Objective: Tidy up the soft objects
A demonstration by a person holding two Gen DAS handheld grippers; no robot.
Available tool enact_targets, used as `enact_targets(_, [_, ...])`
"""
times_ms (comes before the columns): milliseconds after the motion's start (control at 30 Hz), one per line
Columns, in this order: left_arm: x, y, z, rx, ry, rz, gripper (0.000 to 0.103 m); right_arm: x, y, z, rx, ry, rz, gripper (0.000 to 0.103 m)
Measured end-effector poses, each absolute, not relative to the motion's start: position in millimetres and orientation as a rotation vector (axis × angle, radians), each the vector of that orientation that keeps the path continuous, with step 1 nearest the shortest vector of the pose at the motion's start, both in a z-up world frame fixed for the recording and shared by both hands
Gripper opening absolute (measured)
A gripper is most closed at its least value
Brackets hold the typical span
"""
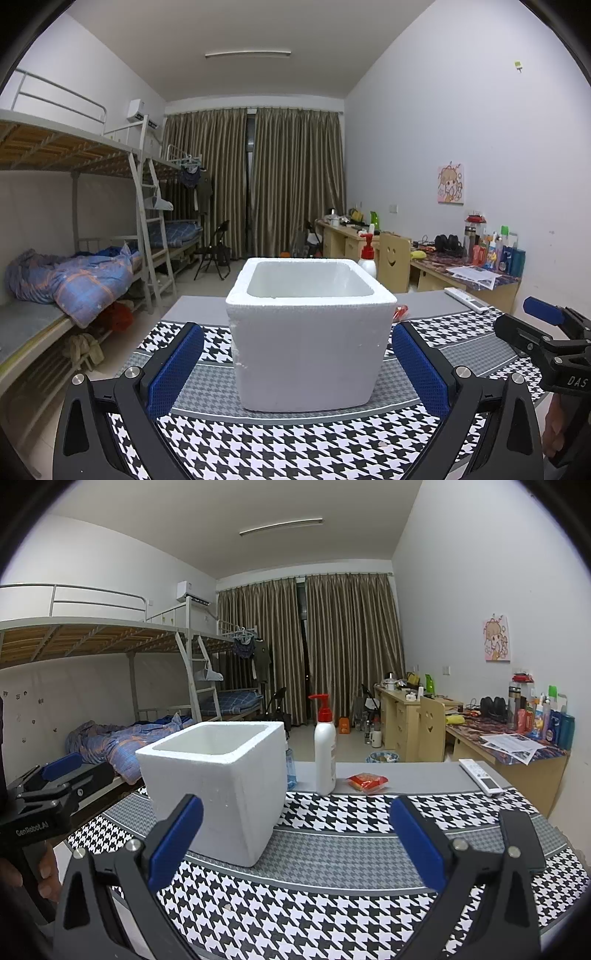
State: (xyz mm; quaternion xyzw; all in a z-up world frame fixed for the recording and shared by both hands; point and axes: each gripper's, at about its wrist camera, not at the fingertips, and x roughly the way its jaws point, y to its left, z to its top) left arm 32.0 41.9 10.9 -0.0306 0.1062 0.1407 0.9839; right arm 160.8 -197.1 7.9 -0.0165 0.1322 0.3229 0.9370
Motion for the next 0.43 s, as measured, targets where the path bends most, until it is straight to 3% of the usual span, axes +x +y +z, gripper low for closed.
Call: enact_targets(433, [32.7, 41.9, 6.8, -0.064, 0.22, 0.273, 0.102, 161.5, -196.9, 4.7, -0.039, 0.281, 0.658, 0.102])
